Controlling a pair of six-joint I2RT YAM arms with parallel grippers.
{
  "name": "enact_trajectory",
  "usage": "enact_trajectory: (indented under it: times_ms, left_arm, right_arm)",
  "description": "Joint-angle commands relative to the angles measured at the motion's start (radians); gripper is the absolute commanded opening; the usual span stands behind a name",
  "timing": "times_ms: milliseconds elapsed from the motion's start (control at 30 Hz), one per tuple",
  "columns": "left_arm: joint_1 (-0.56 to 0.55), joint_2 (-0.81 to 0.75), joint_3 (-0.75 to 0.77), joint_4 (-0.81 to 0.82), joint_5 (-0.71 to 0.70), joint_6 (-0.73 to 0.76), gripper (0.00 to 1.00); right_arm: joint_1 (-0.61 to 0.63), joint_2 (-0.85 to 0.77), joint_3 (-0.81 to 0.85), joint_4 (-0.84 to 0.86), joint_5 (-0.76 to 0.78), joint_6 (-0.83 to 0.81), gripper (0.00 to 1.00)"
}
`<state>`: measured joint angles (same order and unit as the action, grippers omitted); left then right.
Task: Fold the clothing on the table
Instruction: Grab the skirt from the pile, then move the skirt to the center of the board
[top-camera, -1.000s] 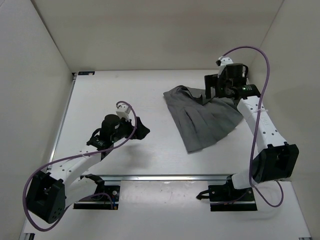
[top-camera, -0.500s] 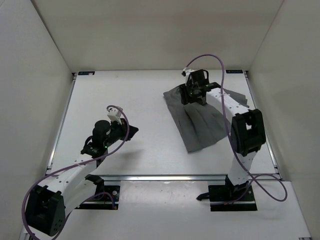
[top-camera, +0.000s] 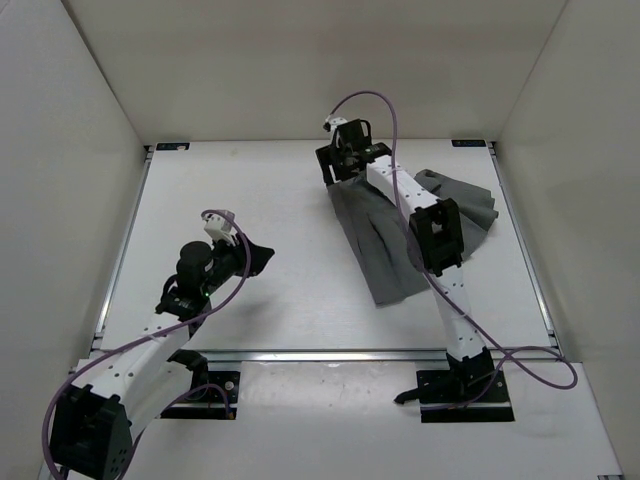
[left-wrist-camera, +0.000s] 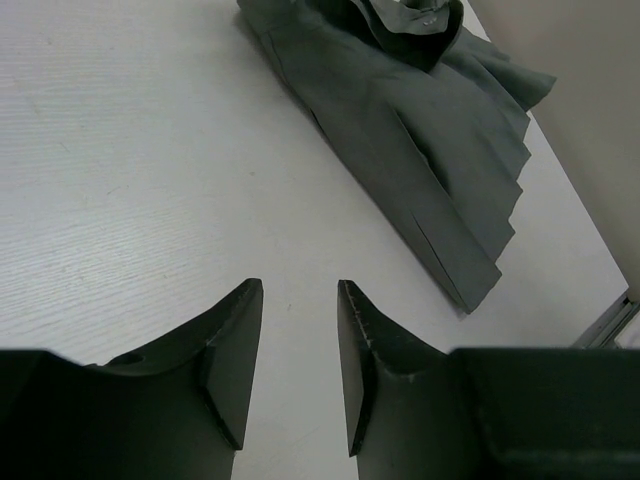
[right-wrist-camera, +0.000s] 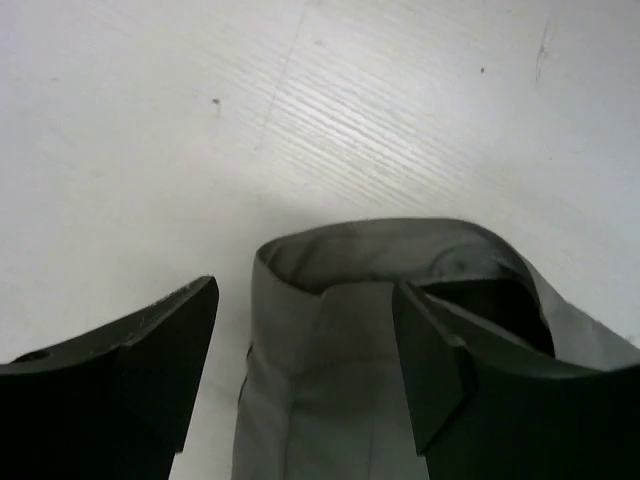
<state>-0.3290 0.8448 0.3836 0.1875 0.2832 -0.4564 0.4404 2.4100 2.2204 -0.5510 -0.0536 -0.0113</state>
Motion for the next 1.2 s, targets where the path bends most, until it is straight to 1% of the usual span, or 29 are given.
enact_trajectory:
  times_ms: [0, 33, 67, 133, 200, 233, 267, 333, 433, 467, 500, 567, 633, 700, 767, 800, 833, 867, 900, 967, 1000, 1033, 1067, 1100, 1167]
  left_arm:
    - [0.011, -0.023, -0.012, 0.007, -0.016, 0.012, 0.45]
    - [0.015, -0.024, -0.012, 0.007, -0.022, 0.015, 0.46]
    - [0.016, -0.027, -0.012, 0.012, -0.018, 0.010, 0.46]
    - [0.019, -0.029, -0.023, 0.015, -0.026, 0.007, 0.47]
    - [0.019, -0.030, -0.022, 0.018, -0.030, 0.005, 0.47]
    - [0.018, -0.032, -0.025, 0.020, -0.023, 0.001, 0.47]
    - [0.019, -0.035, -0.023, 0.020, -0.027, -0.001, 0.47]
    - [0.016, -0.035, -0.031, 0.021, -0.033, -0.002, 0.48]
    - [0.016, -0.036, -0.034, 0.023, -0.038, -0.005, 0.47]
    - [0.016, -0.036, -0.035, 0.027, -0.036, -0.002, 0.47]
    - [0.021, -0.033, -0.034, 0.027, -0.038, 0.001, 0.45]
    - [0.016, -0.027, -0.025, 0.020, -0.052, 0.002, 0.45]
    - [0.018, -0.029, -0.005, 0.000, -0.081, 0.012, 0.44]
    - [0.031, -0.041, 0.000, -0.003, -0.116, 0.001, 0.44]
    - [0.048, -0.070, 0.011, -0.002, -0.144, -0.014, 0.43]
    - [0.056, -0.078, 0.020, -0.009, -0.160, -0.008, 0.43]
    - [0.054, -0.079, 0.032, -0.025, -0.167, -0.008, 0.42]
    - [0.054, -0.087, 0.043, -0.040, -0.180, 0.002, 0.42]
    - [0.053, -0.090, 0.046, -0.045, -0.187, 0.008, 0.43]
    - [0.054, -0.105, 0.066, -0.059, -0.193, 0.022, 0.43]
    - [0.059, -0.119, 0.064, -0.062, -0.199, 0.007, 0.42]
    - [0.058, -0.140, 0.070, -0.069, -0.208, 0.002, 0.42]
    - [0.059, -0.150, 0.072, -0.068, -0.217, -0.002, 0.42]
    - [0.062, -0.162, 0.080, -0.072, -0.213, -0.002, 0.42]
    - [0.070, -0.174, 0.099, -0.104, -0.223, 0.008, 0.43]
  right_arm:
    - [0.006, 0.110, 0.174, -0.168, 0.052, 0.008, 0.67]
    - [0.007, 0.145, 0.227, -0.205, 0.078, 0.005, 0.68]
    - [0.009, 0.171, 0.269, -0.223, 0.093, 0.045, 0.67]
    - [0.015, 0.185, 0.297, -0.253, 0.104, 0.059, 0.66]
    - [0.024, 0.192, 0.282, -0.259, 0.112, 0.065, 0.60]
    - [0.033, 0.189, 0.268, -0.253, 0.110, 0.063, 0.55]
    - [0.029, 0.192, 0.278, -0.254, 0.113, 0.063, 0.33]
    - [0.035, 0.193, 0.303, -0.277, 0.120, 0.062, 0.00]
    - [0.038, 0.160, 0.338, -0.293, 0.115, 0.045, 0.00]
    - [0.047, 0.118, 0.332, -0.294, 0.092, 0.031, 0.00]
    - [0.058, 0.101, 0.309, -0.288, 0.075, 0.022, 0.00]
    - [0.064, -0.039, 0.285, -0.288, -0.009, -0.022, 0.00]
    - [0.099, -0.148, 0.233, -0.280, -0.050, -0.041, 0.00]
    - [0.124, -0.286, 0.213, -0.282, -0.099, -0.053, 0.00]
    - [0.155, -0.378, 0.194, -0.297, -0.150, -0.064, 0.00]
    - [0.182, -0.447, 0.185, -0.300, -0.170, -0.073, 0.00]
    - [0.208, -0.478, 0.155, -0.303, -0.176, -0.070, 0.00]
    - [0.218, -0.588, 0.118, -0.300, -0.189, -0.067, 0.00]
    - [0.213, -0.624, 0.092, -0.305, -0.196, -0.064, 0.00]
    - [0.154, -0.739, 0.006, -0.252, -0.254, -0.024, 0.00]
    - [0.126, -0.815, -0.089, -0.218, -0.291, -0.004, 0.00]
    - [0.051, -0.881, -0.182, -0.205, -0.337, 0.038, 0.00]
    - [-0.025, -0.908, -0.271, -0.184, -0.365, 0.062, 0.00]
    - [-0.057, -0.952, -0.310, -0.185, -0.394, 0.068, 0.00]
    - [-0.167, -0.988, -0.427, -0.201, -0.403, 0.067, 0.00]
